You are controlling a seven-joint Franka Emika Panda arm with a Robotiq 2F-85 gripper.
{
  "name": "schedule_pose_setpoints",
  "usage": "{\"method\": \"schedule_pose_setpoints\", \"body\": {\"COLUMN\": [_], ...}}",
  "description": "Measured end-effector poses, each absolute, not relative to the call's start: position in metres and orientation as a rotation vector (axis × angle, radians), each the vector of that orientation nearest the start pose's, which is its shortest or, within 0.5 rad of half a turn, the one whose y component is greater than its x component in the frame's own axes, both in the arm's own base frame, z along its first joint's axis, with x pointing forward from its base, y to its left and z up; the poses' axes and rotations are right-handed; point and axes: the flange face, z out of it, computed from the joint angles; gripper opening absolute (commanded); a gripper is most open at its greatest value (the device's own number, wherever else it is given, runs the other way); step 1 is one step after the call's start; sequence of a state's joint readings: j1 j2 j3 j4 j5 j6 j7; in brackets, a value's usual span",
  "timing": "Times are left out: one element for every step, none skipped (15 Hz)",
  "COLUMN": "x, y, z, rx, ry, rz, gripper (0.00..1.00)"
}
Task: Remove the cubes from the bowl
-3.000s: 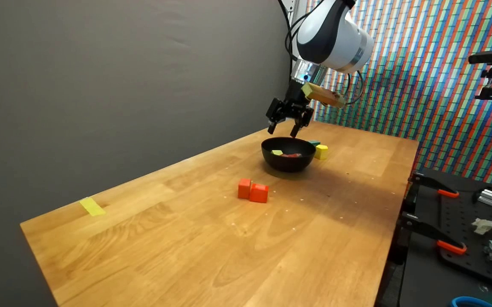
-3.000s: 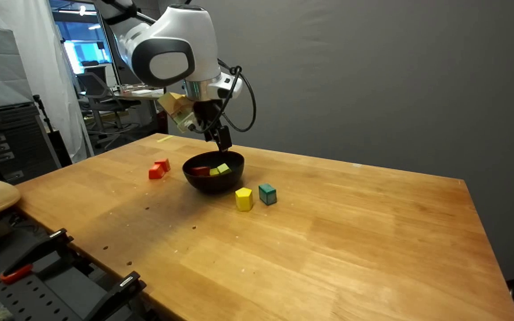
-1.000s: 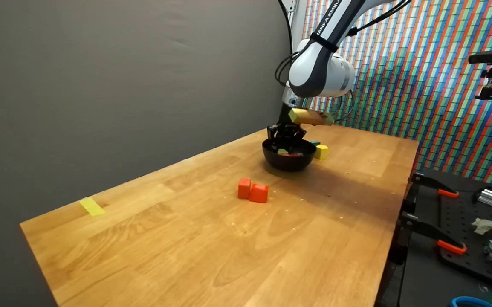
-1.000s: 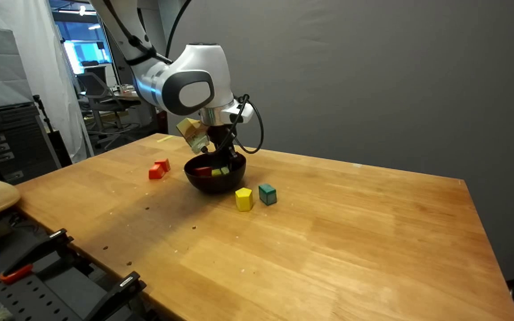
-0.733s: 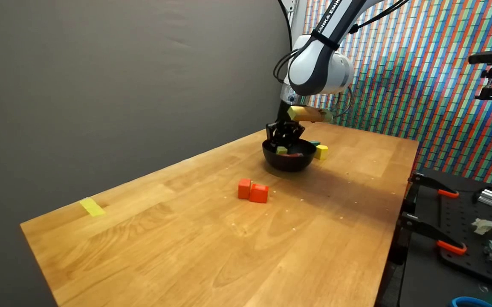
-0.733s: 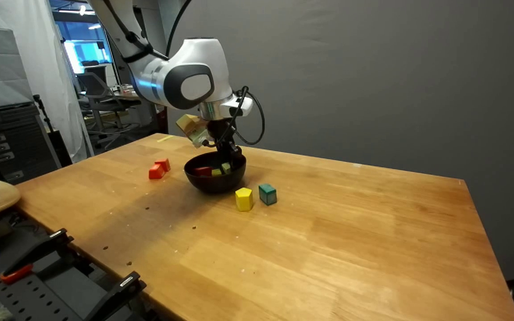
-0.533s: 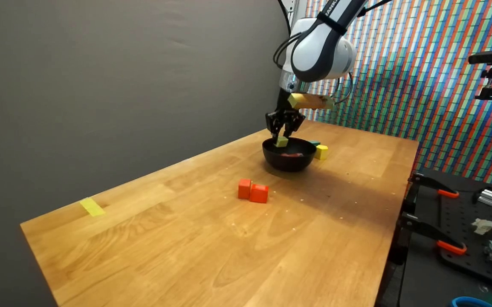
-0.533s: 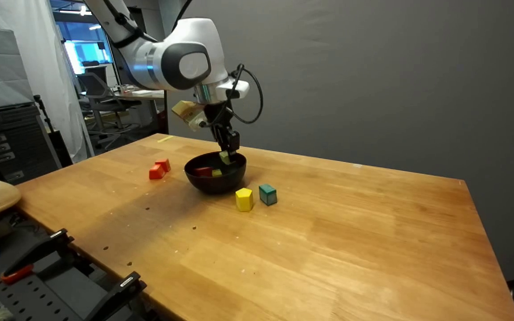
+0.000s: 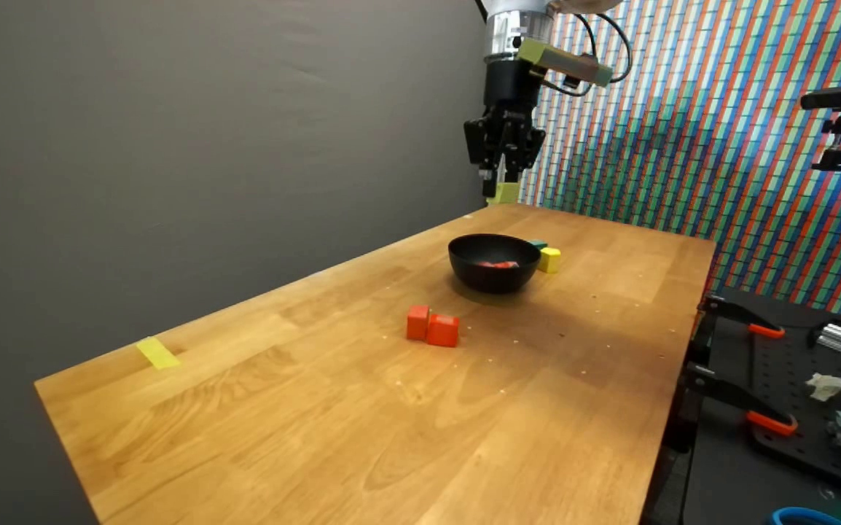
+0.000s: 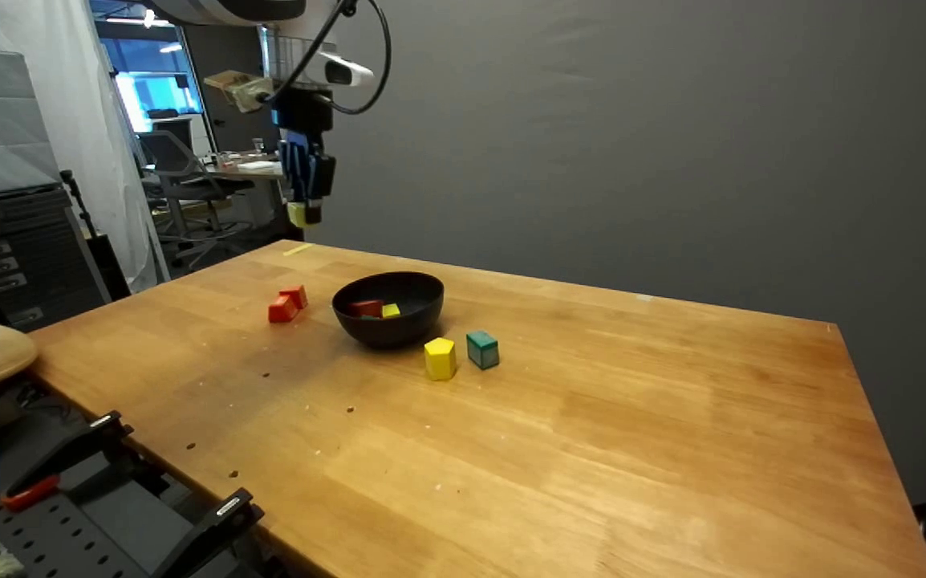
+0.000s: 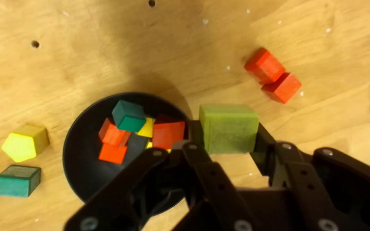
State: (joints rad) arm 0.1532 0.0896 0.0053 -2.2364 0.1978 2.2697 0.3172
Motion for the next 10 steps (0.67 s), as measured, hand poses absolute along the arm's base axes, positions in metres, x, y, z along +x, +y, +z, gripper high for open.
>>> {"method": "schedule_pose_setpoints", "body": {"x": [0.517,0.514,0.511,0.508,0.505,0.503,0.502,0.500,0.498,0.496], "y": [0.094,0.099,0.102,0.103,0.104,0.103,0.103,0.103,0.103,0.104], "z": [0.328,0.326,0.321,0.315,0.309,0.302,0.296,0.289,0.281,0.273], "rx": [-2.975,-2.976,-2.976,-2.977,-2.976,-2.973,-2.969,-2.966,-2.963,-2.960], "ry": [0.436,0.448,0.466,0.489,0.516,0.549,0.580,0.609,0.634,0.656], "rz": [0.157,0.173,0.190,0.210,0.232,0.251,0.268,0.282,0.300,0.318], "gripper": [0.17,0.17,0.17,0.17,0.17,0.17,0.17,0.17,0.17,0.17]}}
